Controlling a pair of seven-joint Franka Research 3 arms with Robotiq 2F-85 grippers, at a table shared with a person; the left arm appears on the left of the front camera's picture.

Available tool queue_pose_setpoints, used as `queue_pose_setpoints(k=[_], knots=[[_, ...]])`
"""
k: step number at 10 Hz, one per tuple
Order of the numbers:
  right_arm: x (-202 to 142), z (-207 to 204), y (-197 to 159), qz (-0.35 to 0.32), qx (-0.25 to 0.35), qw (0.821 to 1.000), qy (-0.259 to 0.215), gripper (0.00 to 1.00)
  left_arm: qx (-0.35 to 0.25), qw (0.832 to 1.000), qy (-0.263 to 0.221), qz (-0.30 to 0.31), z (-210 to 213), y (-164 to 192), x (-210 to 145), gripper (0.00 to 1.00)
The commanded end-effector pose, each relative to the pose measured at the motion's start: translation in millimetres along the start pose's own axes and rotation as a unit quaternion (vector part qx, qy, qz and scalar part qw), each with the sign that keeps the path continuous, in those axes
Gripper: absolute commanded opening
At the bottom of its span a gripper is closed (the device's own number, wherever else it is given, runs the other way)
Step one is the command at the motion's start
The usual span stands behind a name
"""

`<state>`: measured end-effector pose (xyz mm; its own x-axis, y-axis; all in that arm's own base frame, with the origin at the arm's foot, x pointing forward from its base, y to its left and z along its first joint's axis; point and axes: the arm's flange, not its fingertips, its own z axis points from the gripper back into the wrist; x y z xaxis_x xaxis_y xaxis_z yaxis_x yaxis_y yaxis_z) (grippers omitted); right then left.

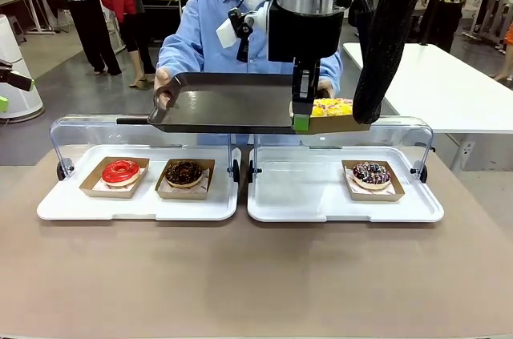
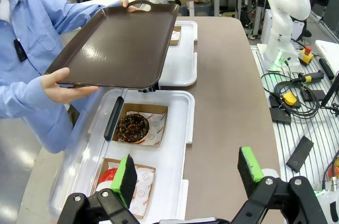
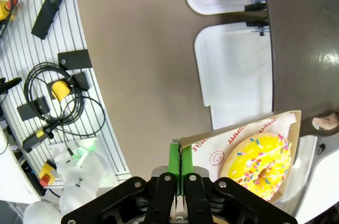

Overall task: Provide the desired donut to the person.
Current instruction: Place the picked Paper togo box onto the Handle tray extended by the person.

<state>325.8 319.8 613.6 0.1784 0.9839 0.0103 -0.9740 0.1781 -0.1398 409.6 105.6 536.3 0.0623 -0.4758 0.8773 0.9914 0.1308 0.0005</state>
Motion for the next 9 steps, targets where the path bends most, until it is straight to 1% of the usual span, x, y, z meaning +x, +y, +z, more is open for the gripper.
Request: queue_pose_setpoints(k=[1,3,4,5,6,7,9], knots=[[-0.3,2.9,3.2,-0.008,0.000,1.000,0.003,0.00,-0.001,1.000,-0.002,-0.001,1.8,-0.6,1.2,1.00],[-0.3,2.9,3.2,-0.008,0.000,1.000,0.003,0.00,-0.001,1.000,-0.002,-0.001,1.8,-0.6,1.2,1.00],[0.0,0.0,0.0,0.000,0.000,1.000,0.000,0.02,-0.001,1.000,-0.002,-0.001,1.8,-0.6,1.2,1.00],[3.0,10.4,-9.9,-0.002,-0.016,1.000,-0.010,0.02,-0.001,1.000,-0.002,-0.001,1.8,-0.6,1.2,1.00],[4.5,18.7,-17.3,0.008,-0.026,1.000,-0.013,0.02,-0.001,1.000,-0.002,-0.001,1.8,-0.6,1.2,1.00],[6.1,27.6,-26.5,0.023,-0.034,0.999,-0.025,0.02,-0.001,1.000,-0.002,-0.001,1.8,-0.6,1.2,1.00],[14.3,45.2,-58.6,0.036,-0.048,0.997,-0.057,0.02,-0.001,1.000,-0.002,-0.001,1.8,-0.6,1.2,1.00]])
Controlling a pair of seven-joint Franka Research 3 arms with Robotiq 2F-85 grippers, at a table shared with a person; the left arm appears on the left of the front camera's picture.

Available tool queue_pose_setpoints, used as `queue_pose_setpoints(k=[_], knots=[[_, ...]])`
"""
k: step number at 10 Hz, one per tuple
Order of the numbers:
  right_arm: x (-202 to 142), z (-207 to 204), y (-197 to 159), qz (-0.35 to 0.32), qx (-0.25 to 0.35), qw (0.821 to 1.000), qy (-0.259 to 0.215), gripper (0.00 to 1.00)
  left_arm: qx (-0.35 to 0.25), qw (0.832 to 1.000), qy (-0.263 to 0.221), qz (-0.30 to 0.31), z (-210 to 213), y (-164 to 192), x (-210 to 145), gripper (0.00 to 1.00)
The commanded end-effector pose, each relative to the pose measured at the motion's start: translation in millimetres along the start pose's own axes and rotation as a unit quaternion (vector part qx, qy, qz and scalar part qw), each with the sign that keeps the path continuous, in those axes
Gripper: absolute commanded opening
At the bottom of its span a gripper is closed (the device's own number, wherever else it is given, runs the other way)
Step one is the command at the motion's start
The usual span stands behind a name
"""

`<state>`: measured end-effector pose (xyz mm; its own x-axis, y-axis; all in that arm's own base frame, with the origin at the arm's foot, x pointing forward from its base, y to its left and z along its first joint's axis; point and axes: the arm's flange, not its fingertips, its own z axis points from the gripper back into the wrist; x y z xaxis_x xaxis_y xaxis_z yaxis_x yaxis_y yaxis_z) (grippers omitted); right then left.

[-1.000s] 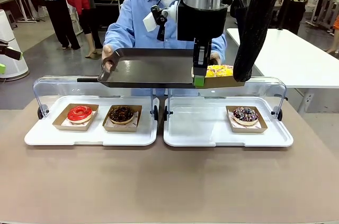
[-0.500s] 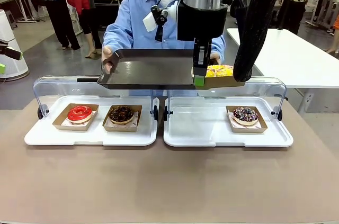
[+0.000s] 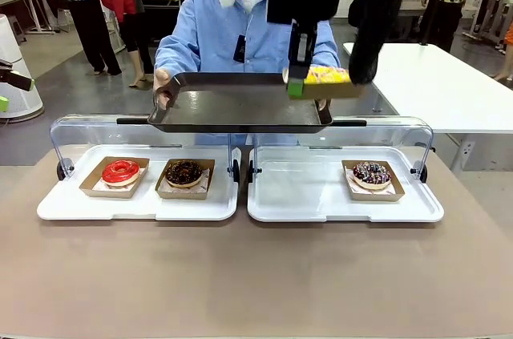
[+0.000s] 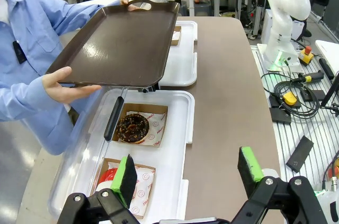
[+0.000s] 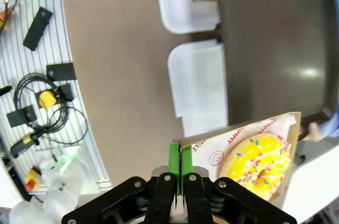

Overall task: Provide the desired donut to the person.
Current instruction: Place the picked Paper togo box onto the Handle tray extended by the person.

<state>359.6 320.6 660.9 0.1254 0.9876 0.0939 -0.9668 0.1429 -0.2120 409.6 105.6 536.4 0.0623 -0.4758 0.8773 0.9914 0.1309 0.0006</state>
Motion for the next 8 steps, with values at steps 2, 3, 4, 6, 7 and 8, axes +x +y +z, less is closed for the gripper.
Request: queue_pose_setpoints(k=[2,3,4,6,7,8], knots=[[14.1,-0.1,-50.5,0.051,-0.014,0.998,-0.036,0.02,-0.001,1.000,-0.002,-0.001,1.8,-0.7,1.2,1.00],[17.7,-4.5,-65.0,0.054,-0.021,0.998,-0.027,0.02,-0.001,1.000,-0.002,-0.001,1.8,-0.7,1.2,1.00],[18.5,-11.5,-82.9,0.042,-0.021,0.999,-0.027,0.02,-0.001,1.000,-0.002,-0.001,1.8,-0.7,1.2,1.00],[20.2,-28.2,-96.5,0.054,-0.011,0.998,-0.030,0.02,-0.001,1.000,-0.002,-0.001,1.8,-0.7,1.2,1.00],[21.3,-29.4,-100.1,0.055,-0.013,0.998,-0.038,0.02,-0.001,1.000,-0.002,-0.001,1.8,-0.7,1.2,1.00],[22.3,-28.9,-96.8,0.064,-0.014,0.997,-0.033,0.02,-0.001,1.000,-0.002,-0.001,1.8,-0.7,1.2,1.00]])
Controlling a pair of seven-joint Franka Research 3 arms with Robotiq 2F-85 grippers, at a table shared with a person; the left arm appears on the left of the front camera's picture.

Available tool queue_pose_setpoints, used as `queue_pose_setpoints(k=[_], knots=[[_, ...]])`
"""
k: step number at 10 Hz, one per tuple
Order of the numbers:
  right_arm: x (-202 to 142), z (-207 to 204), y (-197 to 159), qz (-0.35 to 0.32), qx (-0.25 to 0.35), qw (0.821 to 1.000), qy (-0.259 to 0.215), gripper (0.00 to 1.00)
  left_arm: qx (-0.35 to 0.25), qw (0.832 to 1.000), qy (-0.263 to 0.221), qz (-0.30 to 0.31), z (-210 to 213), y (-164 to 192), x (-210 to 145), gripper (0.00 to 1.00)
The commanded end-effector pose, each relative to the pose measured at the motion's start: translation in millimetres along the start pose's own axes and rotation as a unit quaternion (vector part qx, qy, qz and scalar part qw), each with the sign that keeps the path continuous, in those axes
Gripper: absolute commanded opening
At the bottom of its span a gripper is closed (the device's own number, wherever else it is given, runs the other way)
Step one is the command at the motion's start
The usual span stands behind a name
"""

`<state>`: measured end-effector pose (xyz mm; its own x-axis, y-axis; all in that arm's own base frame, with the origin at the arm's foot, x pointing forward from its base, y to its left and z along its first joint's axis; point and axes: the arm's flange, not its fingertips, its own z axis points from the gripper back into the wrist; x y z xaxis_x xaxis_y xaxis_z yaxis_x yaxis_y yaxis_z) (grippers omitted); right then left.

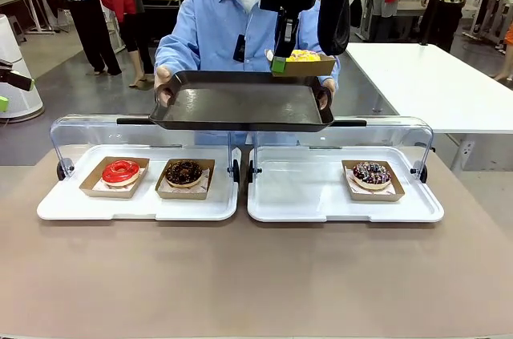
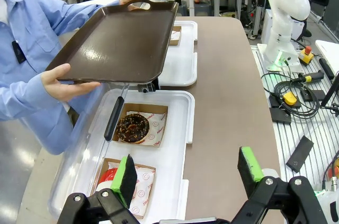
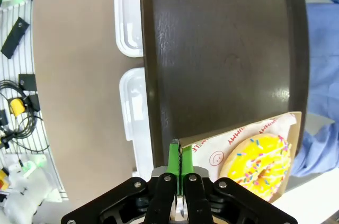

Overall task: Provide the desired donut to the person.
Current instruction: Place the picked Paper togo box onto the Handle tray extended by the person.

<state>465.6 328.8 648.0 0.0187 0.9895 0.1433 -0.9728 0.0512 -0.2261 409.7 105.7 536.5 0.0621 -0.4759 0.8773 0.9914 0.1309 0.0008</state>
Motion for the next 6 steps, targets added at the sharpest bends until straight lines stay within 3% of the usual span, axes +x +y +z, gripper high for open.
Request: queue_pose_setpoints(k=[1,6], knots=[[-1.9,1.4,0.9,-0.005,-0.001,1.000,0.001,0.02,-0.001,1.000,-0.002,-0.001,1.7,-0.7,1.1,1.00],[-1.9,1.4,0.9,-0.005,-0.001,1.000,0.001,0.02,-0.001,1.000,-0.002,-0.001,1.7,-0.7,1.1,1.00]])
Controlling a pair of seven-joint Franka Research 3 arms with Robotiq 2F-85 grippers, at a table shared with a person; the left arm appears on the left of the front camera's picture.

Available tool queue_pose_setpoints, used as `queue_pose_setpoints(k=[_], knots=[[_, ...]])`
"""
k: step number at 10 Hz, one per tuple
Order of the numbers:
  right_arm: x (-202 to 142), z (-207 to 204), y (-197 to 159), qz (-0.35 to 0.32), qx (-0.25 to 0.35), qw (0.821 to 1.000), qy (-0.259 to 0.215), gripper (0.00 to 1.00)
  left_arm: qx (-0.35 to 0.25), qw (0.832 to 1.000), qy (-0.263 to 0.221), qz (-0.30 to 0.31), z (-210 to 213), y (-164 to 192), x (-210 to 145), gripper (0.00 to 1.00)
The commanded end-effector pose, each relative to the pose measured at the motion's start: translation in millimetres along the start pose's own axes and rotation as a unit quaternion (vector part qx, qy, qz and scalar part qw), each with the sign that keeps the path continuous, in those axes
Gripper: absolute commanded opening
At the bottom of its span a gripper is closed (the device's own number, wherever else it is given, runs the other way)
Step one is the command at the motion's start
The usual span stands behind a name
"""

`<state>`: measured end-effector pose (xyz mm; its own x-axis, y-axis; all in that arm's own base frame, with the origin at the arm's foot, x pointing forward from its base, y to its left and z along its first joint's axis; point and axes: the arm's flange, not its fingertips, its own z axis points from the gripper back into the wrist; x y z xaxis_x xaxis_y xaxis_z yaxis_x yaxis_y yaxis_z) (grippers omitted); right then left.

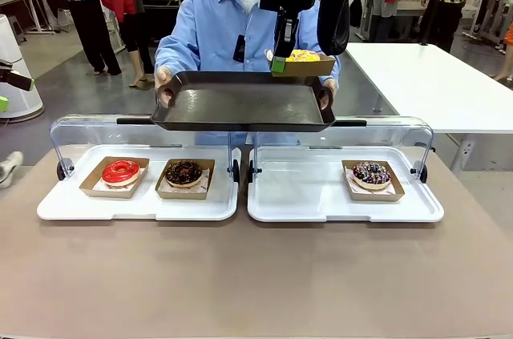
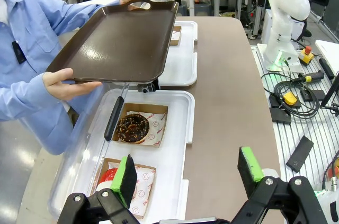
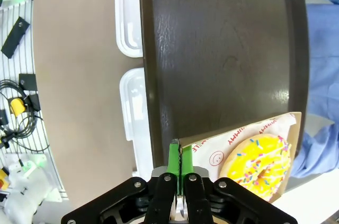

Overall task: Provide the desired donut to the person.
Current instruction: Place the picked Paper togo box onto the Handle tray extended by the person.

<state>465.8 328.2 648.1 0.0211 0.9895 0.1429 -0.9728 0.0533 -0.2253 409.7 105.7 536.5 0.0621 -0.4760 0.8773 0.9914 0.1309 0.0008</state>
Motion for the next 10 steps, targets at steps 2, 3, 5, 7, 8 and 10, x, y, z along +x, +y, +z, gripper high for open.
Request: queue_pose_setpoints(k=[2,3,5,7,8,10], knots=[[0.0,0.0,0.0,0.000,0.000,1.000,0.000,0.02,-0.001,1.000,-0.002,-0.001,1.7,-0.7,1.1,1.00],[0.8,-7.2,-2.9,0.005,-0.001,1.000,0.004,0.02,-0.001,1.000,-0.002,-0.001,1.7,-0.7,1.1,1.00],[2.2,-25.8,-16.9,-0.002,-0.008,1.000,0.003,0.02,-0.001,1.000,-0.002,-0.001,1.7,-0.7,1.1,1.00],[-2.1,-41.6,-24.1,-0.009,-0.006,1.000,-0.003,0.02,-0.001,1.000,-0.002,-0.001,1.7,-0.7,1.1,1.00],[-5.2,-49.2,-29.3,-0.020,-0.005,1.000,-0.004,0.02,-0.001,1.000,-0.002,-0.001,1.7,-0.7,1.1,1.00],[-7.8,-60.4,-33.6,-0.011,-0.004,1.000,-0.013,0.02,-0.001,1.000,-0.002,-0.001,1.7,-0.7,1.1,1.00]])
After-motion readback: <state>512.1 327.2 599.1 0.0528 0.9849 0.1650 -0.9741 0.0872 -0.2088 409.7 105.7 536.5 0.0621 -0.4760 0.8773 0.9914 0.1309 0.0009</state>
